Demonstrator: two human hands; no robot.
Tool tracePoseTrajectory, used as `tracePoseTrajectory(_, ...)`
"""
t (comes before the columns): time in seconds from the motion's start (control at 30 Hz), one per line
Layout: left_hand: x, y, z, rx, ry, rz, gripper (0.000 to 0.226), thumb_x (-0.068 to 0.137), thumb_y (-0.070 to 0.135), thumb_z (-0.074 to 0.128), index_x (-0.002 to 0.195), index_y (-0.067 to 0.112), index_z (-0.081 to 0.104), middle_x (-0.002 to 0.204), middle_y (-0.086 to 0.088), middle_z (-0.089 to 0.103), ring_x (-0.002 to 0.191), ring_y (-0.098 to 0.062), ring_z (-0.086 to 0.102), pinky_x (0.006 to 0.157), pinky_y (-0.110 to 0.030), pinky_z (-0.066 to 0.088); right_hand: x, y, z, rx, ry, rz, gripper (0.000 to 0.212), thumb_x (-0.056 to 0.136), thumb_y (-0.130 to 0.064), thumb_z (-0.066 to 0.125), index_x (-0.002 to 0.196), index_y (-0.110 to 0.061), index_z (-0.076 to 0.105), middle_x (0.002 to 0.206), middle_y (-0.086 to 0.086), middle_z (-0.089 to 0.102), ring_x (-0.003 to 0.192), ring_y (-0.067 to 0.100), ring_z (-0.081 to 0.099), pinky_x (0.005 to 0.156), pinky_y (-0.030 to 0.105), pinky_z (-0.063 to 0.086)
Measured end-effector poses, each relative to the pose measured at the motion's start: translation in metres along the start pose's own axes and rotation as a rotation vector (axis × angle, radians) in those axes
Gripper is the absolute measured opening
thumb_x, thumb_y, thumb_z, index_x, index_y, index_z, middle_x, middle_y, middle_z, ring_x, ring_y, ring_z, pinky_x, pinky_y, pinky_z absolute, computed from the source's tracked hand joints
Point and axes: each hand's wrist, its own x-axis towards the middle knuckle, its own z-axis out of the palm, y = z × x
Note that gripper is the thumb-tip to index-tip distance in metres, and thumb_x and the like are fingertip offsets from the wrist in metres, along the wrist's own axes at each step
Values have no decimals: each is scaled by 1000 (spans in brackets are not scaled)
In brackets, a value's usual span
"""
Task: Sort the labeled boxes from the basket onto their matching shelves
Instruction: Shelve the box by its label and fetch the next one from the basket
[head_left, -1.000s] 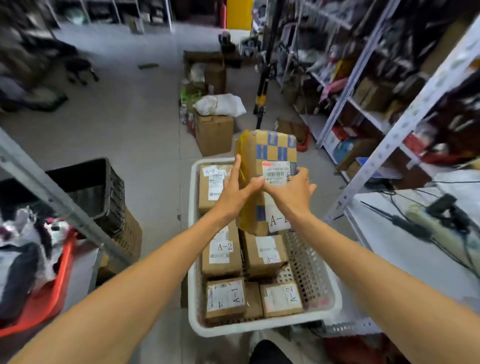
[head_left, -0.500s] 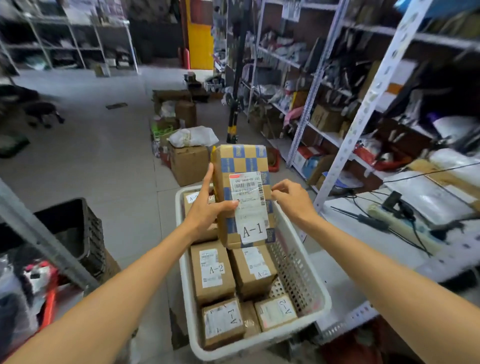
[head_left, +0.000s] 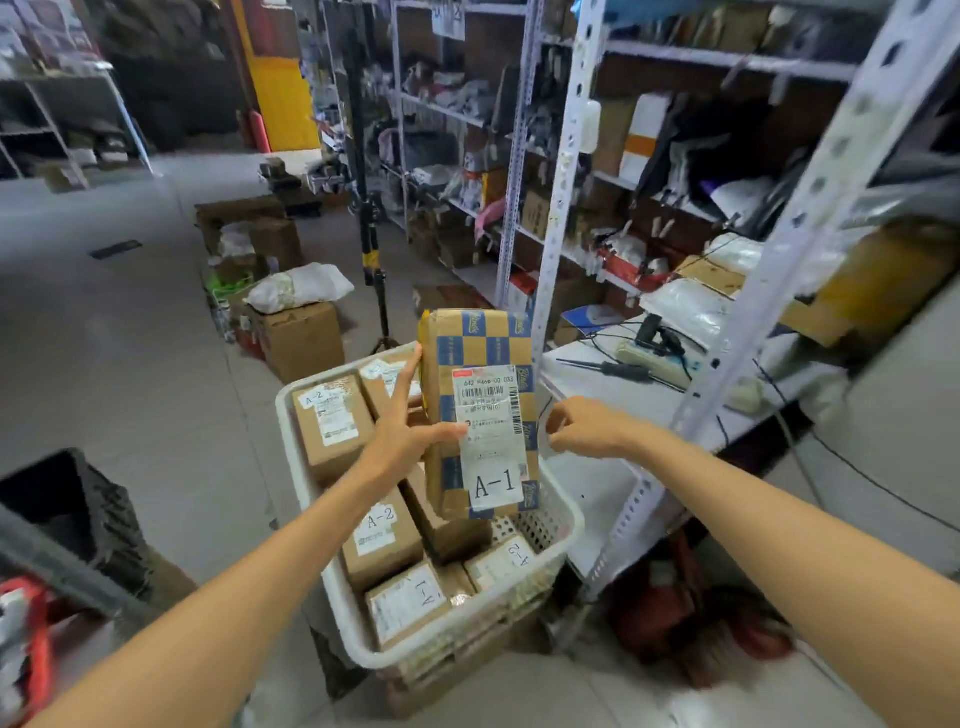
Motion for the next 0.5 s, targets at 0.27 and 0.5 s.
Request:
tracePoseTrajectory(0.27,-43,5,107,42,-251,4,107,51,43,86,136,64,24,124,9,59,114,-3,56,93,-47,51,-125,107,23,98,9,320,37,81,-14,55,106,14,55,109,29,59,86,32,59,68,38,46)
tracePoseTrajectory(0.5,-70,-10,168,-70,-235,19,113,47,37,89,137,57,24,121,-9,63,113,-30,61,85,-58,52,-226,179,20,183,127,499,32,77,-17,59,103,1,65,97,19,68,94,34,64,80,41,53)
